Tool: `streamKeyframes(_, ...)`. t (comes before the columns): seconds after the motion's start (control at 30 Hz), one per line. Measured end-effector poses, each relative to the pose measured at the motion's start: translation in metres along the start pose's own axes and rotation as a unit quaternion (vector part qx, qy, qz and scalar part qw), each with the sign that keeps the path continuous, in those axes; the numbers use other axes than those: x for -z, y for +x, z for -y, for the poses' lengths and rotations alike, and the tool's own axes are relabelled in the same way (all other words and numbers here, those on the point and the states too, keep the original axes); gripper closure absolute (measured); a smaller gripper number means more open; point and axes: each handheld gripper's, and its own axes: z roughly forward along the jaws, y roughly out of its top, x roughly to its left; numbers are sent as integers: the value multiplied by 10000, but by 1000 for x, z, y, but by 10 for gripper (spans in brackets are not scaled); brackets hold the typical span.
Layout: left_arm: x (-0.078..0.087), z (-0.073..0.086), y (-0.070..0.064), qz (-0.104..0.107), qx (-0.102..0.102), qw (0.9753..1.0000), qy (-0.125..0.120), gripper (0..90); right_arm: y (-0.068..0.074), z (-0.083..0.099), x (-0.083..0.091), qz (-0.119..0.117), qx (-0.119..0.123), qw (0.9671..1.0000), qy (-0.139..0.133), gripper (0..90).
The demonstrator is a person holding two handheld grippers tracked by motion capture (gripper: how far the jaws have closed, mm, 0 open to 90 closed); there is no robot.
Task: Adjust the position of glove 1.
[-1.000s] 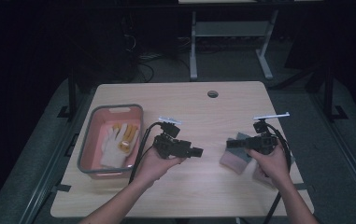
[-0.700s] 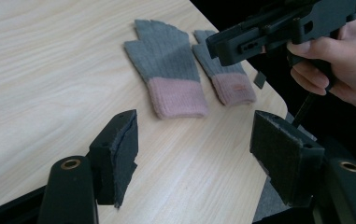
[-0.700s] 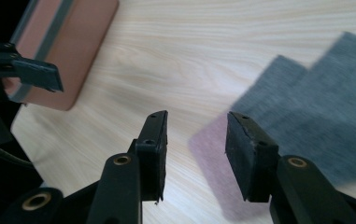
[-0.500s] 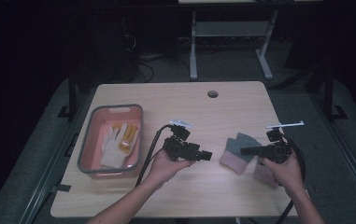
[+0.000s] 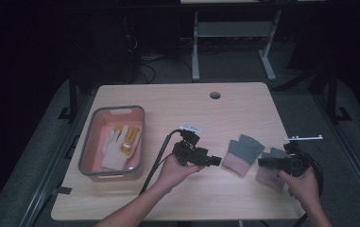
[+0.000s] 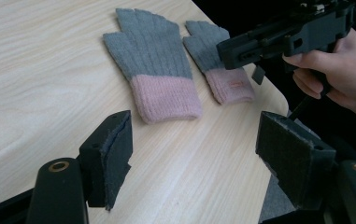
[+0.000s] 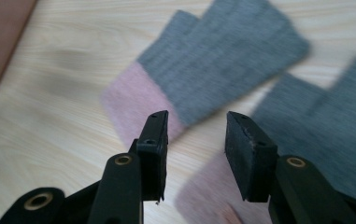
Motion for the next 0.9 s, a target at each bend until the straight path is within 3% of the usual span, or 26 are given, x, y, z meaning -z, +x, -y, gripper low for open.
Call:
streamKeyframes(0.33,-11,2,-3,53,20,10000,63,268,-15,15,7,675,38,9977,39,580)
streamKeyframes(0.5,-15,4,-2,82,3,9999,121,267,-16,17,5,1059,197,9941,138,571)
streamKeyframes(0.63,-17,6,0,82,23,9999,134,267,-14,19,-1,1233,340,9916,201,571)
streamKeyframes(0.9,-19,9,1,87,70,9998,144,265,-10,19,-5,1385,377,9893,261,730)
